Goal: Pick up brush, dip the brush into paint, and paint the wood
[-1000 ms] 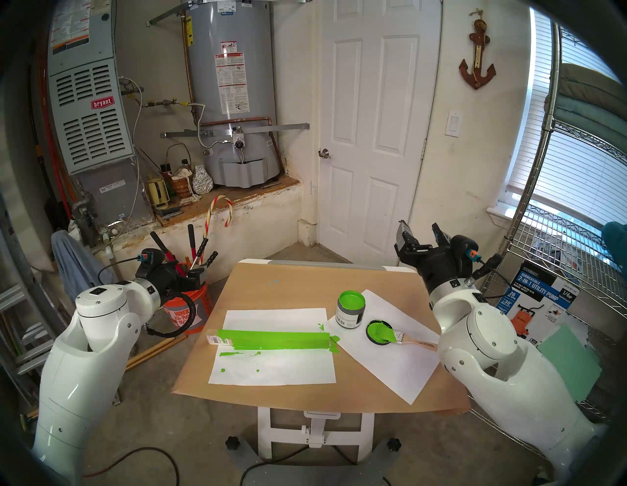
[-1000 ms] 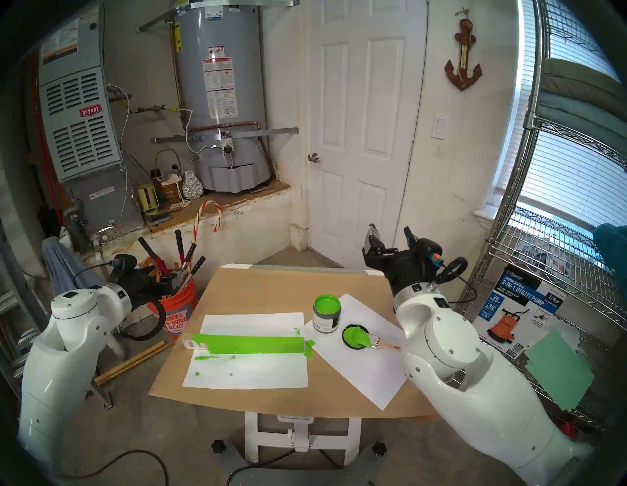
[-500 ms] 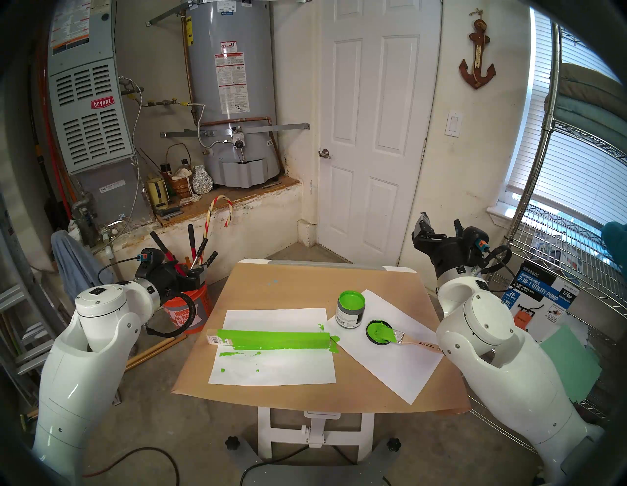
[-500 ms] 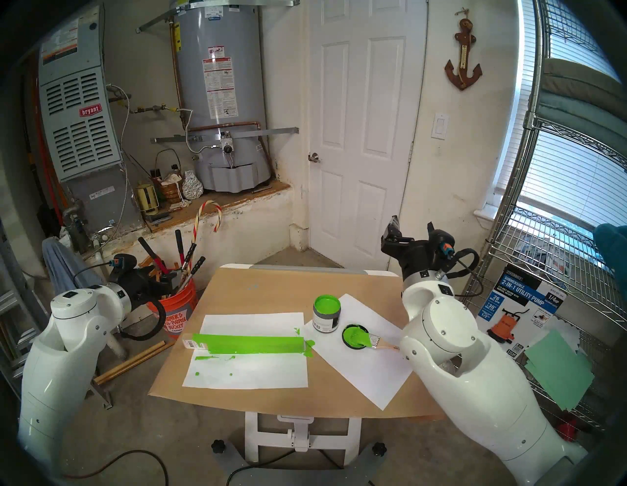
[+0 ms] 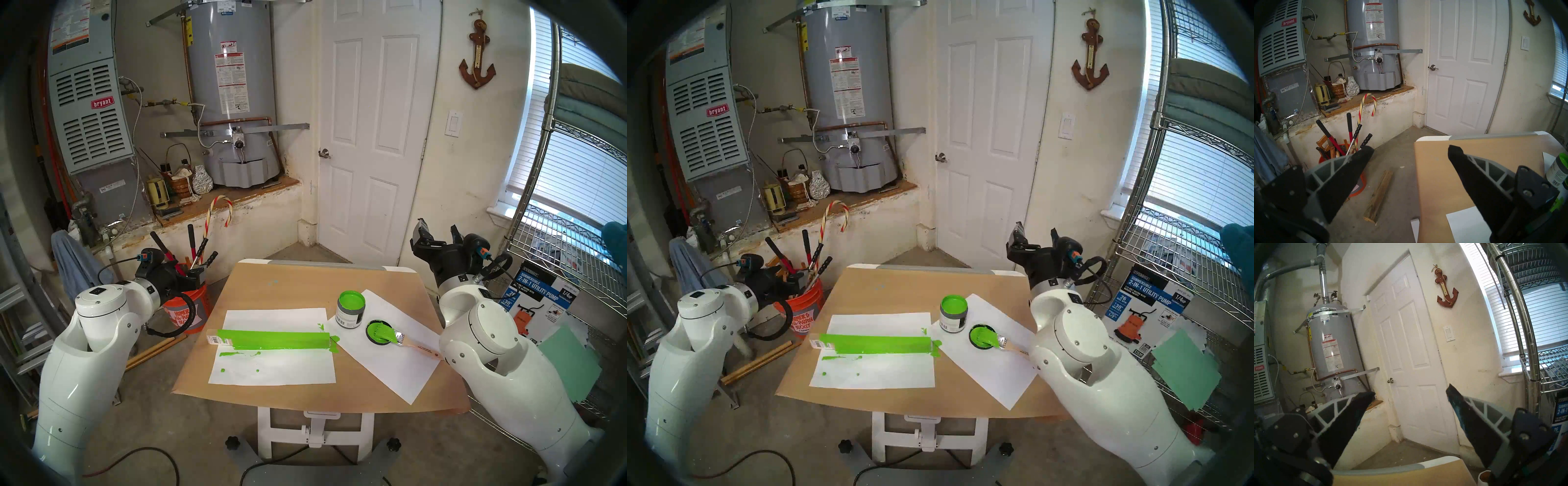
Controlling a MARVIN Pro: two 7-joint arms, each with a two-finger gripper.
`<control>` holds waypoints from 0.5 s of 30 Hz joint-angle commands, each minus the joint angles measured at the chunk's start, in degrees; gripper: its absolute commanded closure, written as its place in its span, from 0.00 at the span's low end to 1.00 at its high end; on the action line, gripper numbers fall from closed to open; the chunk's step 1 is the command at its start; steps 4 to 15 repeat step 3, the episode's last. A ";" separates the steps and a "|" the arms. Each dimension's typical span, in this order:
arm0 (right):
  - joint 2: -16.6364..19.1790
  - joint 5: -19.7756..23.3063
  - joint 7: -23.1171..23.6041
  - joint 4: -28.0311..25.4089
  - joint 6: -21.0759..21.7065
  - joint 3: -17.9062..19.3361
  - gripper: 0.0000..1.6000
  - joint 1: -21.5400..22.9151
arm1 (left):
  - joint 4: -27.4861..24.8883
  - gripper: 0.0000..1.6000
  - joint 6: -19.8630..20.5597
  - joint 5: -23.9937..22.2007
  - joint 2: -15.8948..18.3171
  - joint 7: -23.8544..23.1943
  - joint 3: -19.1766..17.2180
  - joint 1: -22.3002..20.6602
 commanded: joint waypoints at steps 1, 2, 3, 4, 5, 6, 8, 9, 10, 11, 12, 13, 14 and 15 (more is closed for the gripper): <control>0.00 -0.47 0.10 -1.29 -0.64 0.41 0.00 0.57 | -1.01 0.00 -0.52 0.05 0.01 0.14 -0.66 -0.31; 0.00 -0.48 0.11 -1.29 -0.65 0.41 0.00 0.56 | -1.01 0.00 -0.52 0.05 0.01 0.14 -0.66 -0.31; -0.01 -0.49 0.12 -1.29 -0.65 0.42 0.00 0.55 | -1.01 0.00 -0.52 0.05 0.01 0.14 -0.66 -0.30; -0.01 -0.49 0.12 -1.29 -0.65 0.42 0.00 0.55 | -1.01 0.00 -0.52 0.05 0.01 0.14 -0.66 -0.30; -0.01 -0.49 0.12 -1.29 -0.65 0.42 0.00 0.55 | -1.01 0.00 -0.52 0.05 0.01 0.14 -0.66 -0.30; -0.01 -0.49 0.12 -1.29 -0.65 0.42 0.00 0.55 | -1.01 0.00 -0.52 0.05 0.01 0.14 -0.66 -0.30; -0.01 -0.49 0.12 -1.29 -0.65 0.42 0.00 0.55 | -1.01 0.00 -0.52 0.05 0.01 0.14 -0.66 -0.30; -0.01 -0.49 0.12 -1.29 -0.65 0.42 0.00 0.55 | -1.01 0.00 -0.52 0.05 0.01 0.14 -0.66 -0.30; -0.01 -0.49 0.12 -1.29 -0.65 0.42 0.00 0.55 | -1.01 0.00 -0.52 0.05 0.01 0.14 -0.66 -0.30; -0.01 -0.49 0.12 -1.29 -0.65 0.42 0.00 0.55 | -1.01 0.00 -0.52 0.05 0.01 0.14 -0.66 -0.30; -0.01 -0.49 0.12 -1.29 -0.65 0.42 0.00 0.55 | -1.01 0.00 -0.52 0.05 0.01 0.14 -0.66 -0.30; -0.01 -0.49 0.12 -1.29 -0.65 0.42 0.00 0.55 | -1.01 0.00 -0.52 0.05 0.01 0.14 -0.66 -0.30; -0.01 -0.49 0.12 -1.29 -0.65 0.42 0.00 0.55 | -1.01 0.00 -0.52 0.05 0.01 0.14 -0.66 -0.30; -0.01 -0.49 0.12 -1.29 -0.65 0.42 0.00 0.55 | -1.01 0.00 -0.52 0.05 0.01 0.14 -0.66 -0.30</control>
